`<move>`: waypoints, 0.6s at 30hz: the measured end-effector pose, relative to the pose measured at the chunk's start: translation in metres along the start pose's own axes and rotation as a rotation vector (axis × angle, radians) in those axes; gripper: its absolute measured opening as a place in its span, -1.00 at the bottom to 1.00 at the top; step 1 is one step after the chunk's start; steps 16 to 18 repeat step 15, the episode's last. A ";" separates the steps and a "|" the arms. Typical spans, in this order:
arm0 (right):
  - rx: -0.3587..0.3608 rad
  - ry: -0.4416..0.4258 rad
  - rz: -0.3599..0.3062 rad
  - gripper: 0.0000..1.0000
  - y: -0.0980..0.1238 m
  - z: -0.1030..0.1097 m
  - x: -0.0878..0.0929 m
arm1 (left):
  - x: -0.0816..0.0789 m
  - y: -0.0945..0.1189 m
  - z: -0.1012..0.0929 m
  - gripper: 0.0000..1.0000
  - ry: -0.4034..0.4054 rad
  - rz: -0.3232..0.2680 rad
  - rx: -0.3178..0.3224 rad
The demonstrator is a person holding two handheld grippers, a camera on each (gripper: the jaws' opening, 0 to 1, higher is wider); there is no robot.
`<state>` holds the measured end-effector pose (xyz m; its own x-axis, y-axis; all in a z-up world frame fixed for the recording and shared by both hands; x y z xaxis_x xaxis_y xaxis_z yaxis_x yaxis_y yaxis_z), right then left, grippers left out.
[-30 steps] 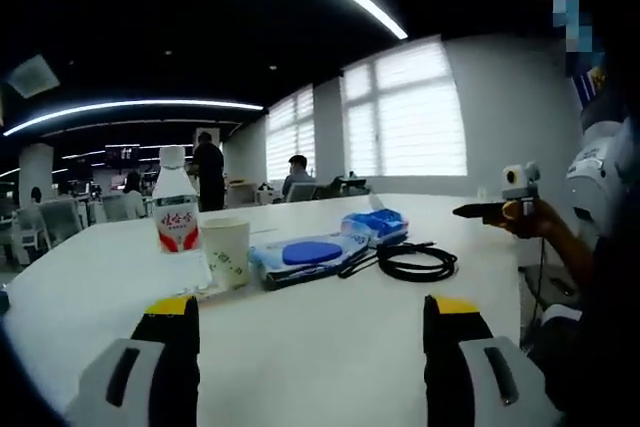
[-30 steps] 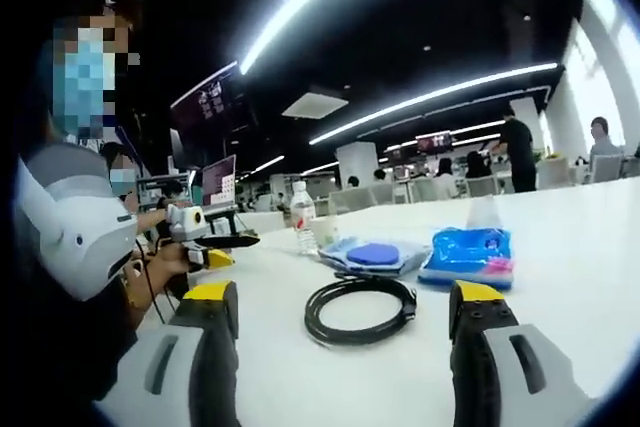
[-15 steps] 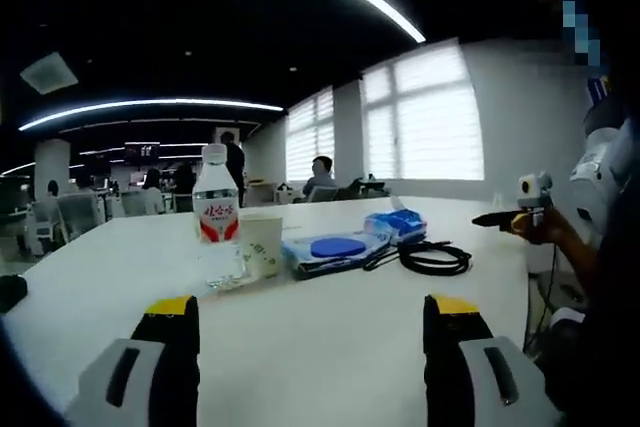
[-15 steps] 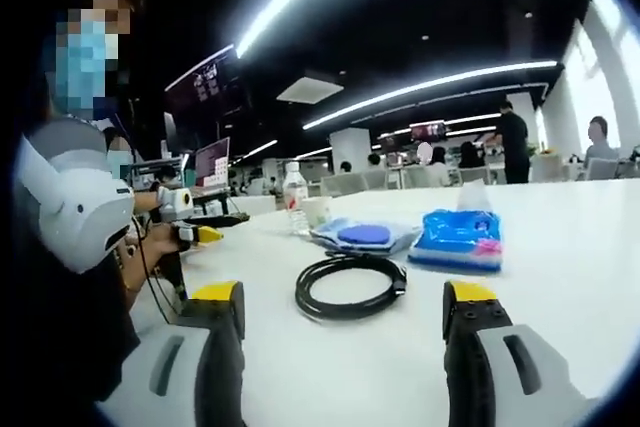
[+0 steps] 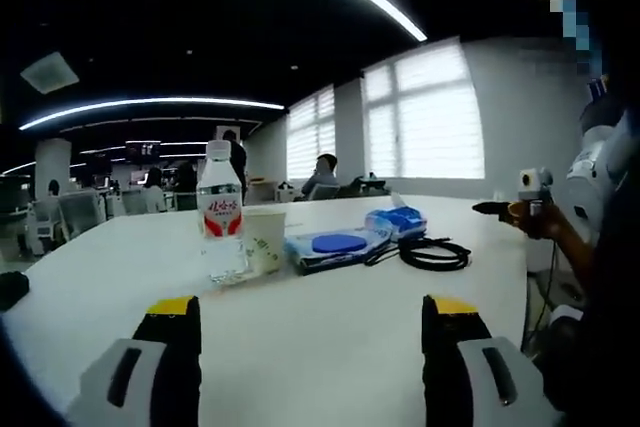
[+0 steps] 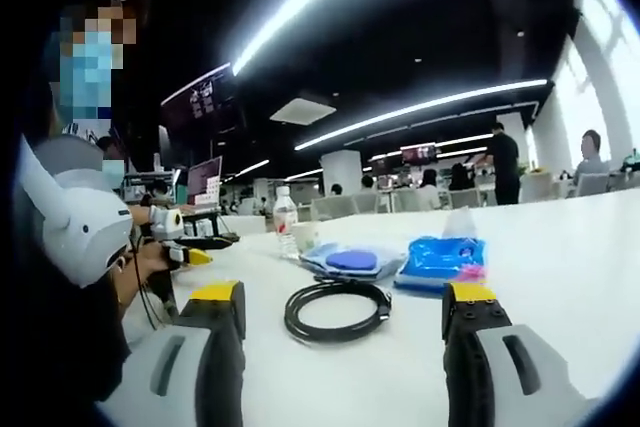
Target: Arrange the tabletop items into an orderly group along one side of the table until the central work area is clear of visible clutter.
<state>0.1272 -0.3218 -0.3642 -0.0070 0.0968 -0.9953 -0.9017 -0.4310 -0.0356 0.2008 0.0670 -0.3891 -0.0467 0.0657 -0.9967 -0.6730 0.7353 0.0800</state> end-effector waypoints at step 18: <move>-0.003 0.009 0.010 0.51 -0.003 0.002 0.006 | 0.005 -0.002 -0.002 0.63 -0.016 0.016 0.009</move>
Point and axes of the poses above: the point that each gripper's makers call its tool centre point, and the gripper's own axes: y roughly backward along the fingers, z roughly to its left, x roughly out of its underside, the point moved 2 cm from there along y, roughly backward along the fingers, and after that the axes turned 8 degrees about x, right-handed, at the moved point
